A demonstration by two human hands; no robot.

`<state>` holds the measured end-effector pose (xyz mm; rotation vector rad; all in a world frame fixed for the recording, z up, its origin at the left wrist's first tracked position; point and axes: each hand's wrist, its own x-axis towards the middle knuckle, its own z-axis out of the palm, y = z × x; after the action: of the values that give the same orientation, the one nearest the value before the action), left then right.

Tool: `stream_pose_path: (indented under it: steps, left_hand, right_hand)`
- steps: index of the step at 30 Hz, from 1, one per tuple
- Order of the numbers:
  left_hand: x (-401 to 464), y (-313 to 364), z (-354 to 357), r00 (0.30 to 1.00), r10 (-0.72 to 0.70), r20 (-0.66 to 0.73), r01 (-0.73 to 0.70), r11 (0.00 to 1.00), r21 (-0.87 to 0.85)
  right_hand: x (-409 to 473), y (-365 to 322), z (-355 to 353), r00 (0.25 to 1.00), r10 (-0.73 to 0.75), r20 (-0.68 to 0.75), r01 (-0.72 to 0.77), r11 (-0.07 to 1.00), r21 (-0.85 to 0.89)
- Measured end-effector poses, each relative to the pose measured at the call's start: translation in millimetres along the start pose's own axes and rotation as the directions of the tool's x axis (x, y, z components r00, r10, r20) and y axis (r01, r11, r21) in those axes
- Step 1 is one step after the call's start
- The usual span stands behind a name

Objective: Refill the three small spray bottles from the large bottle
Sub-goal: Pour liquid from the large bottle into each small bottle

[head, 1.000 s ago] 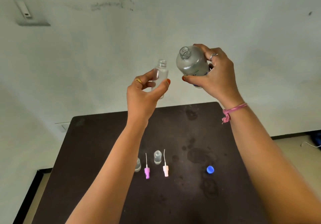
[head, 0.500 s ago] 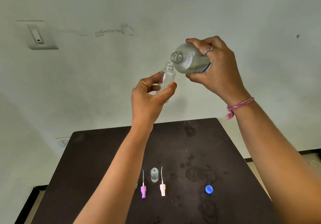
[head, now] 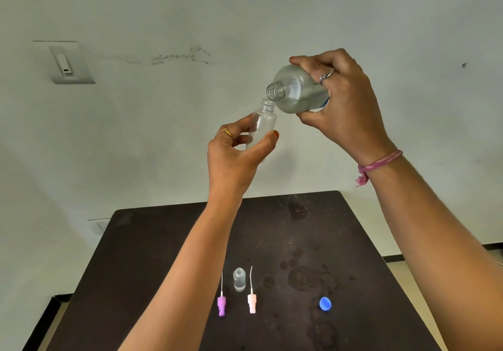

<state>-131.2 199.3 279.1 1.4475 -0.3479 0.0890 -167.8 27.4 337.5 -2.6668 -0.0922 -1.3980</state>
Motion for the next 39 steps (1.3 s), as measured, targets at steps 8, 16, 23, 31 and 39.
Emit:
stream_pose_path:
  steps: [8,16,23,31,39]
  left_hand:
    - [-1.8,2.4,3.1,1.000,0.003,0.015,-0.003,0.999,-0.034]
    - [-1.6,2.2,4.2,0.999,0.003,0.036,-0.001,0.998,-0.067]
    - [-2.0,4.7,6.3,0.999,0.001,0.043,0.003,0.995,-0.095]
    - [-1.4,5.6,7.3,0.999,0.003,0.054,0.003,0.994,-0.110]
    - [0.1,3.6,8.9,0.999,0.009,0.052,-0.002,0.992,-0.123]
  right_hand:
    - [0.4,3.6,-2.9,1.000,0.004,-0.013,-0.004,1.000,0.009]
    - [0.3,6.5,-5.7,1.000,0.000,-0.015,0.000,1.000,-0.001]
    - [1.0,7.3,-6.5,1.000,0.000,-0.015,0.000,1.000,-0.007]
    - [2.3,8.6,-6.7,1.000,-0.007,-0.013,0.006,1.000,-0.027]
    - [2.4,9.7,-6.7,1.000,-0.010,0.000,0.010,0.999,-0.048]
